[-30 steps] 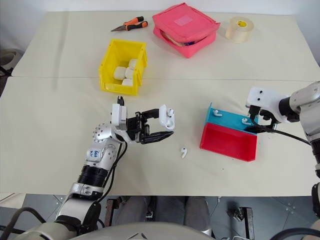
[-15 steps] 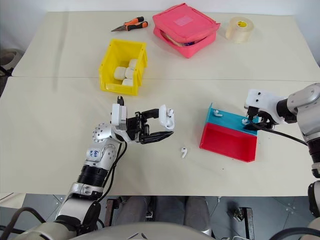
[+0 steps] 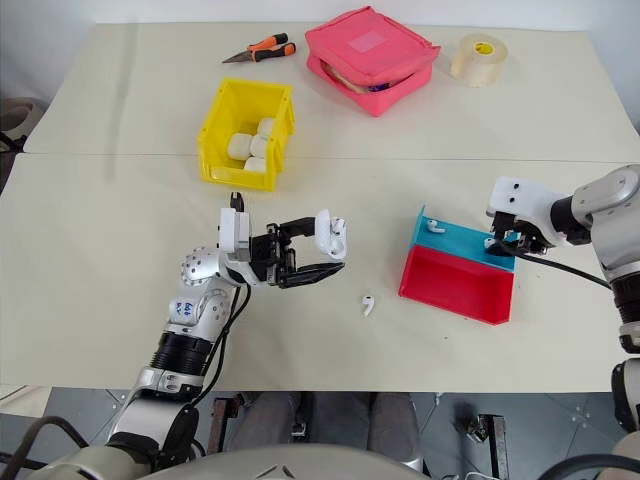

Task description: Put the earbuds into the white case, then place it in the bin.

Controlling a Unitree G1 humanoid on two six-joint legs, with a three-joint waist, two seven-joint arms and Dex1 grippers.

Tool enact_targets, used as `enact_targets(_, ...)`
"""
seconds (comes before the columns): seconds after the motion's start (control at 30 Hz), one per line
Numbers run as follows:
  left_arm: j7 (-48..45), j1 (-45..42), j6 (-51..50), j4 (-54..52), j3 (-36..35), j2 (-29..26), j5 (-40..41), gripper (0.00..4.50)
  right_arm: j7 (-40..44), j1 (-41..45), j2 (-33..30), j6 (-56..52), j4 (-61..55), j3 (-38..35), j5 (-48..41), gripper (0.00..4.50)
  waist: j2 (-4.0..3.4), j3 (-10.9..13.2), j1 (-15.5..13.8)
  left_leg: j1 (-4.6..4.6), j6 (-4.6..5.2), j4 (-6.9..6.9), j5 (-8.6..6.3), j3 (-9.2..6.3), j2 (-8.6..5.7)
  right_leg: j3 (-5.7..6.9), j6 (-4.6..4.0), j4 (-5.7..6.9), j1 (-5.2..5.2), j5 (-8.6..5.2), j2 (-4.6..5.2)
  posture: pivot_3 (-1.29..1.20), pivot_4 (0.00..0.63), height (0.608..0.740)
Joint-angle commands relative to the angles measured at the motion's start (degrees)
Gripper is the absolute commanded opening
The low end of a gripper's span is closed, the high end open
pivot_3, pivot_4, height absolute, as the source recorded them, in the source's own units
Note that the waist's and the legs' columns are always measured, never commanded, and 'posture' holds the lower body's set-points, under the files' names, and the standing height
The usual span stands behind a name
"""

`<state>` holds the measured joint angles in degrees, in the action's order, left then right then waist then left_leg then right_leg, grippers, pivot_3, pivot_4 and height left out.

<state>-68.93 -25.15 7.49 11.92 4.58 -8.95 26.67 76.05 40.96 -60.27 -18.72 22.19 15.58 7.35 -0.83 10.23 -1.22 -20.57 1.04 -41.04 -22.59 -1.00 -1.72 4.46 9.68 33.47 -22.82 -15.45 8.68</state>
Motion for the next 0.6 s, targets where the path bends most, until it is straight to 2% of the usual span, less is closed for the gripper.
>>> enact_targets(0.03,0.0,0.22,0.14,-2.15,0.05,-0.15,0.7,2.77,0.24,-0.3,0.18,-0.05,0.13,-0.48,0.53,1.89,0.0,0.0,0.0,0.0,0.0,0.0,0.0,0.0,0.0,0.0,0.0,0.0,0.0,0.0,0.0,0.0,0.15,0.74)
enact_targets(0.2,-0.13,0.13,0.1,-2.11,0.06,-0.27,0.8,2.77,0.04,-0.52,0.19,-0.36,-0.17,-0.66,0.57,0.54,0.0,0.0,-0.01,0.0,0.0,-0.01,0.0,0.0,0.0,0.0,0.0,0.0,0.0,0.0,0.0,0.0,0.15,0.74)
enact_targets(0.47,-0.2,-0.16,0.14,-1.92,0.22,-0.14,0.78,2.77,-0.11,-1.53,-0.33,-1.48,-2.38,-1.98,-0.32,0.54,0.0,0.0,-0.01,0.0,0.0,-0.01,0.0,0.0,0.0,0.0,0.0,0.01,0.0,0.0,0.0,0.0,0.15,0.74)
enact_targets(0.6,-0.3,-0.12,0.05,-2.07,0.25,-0.18,0.83,2.77,-0.97,-2.88,-1.18,-3.56,-6.59,-5.55,-2.57,0.54,0.0,0.0,-0.09,0.0,0.0,-0.01,0.0,0.0,0.0,0.0,0.0,0.02,0.0,0.0,0.0,0.0,0.15,0.74)
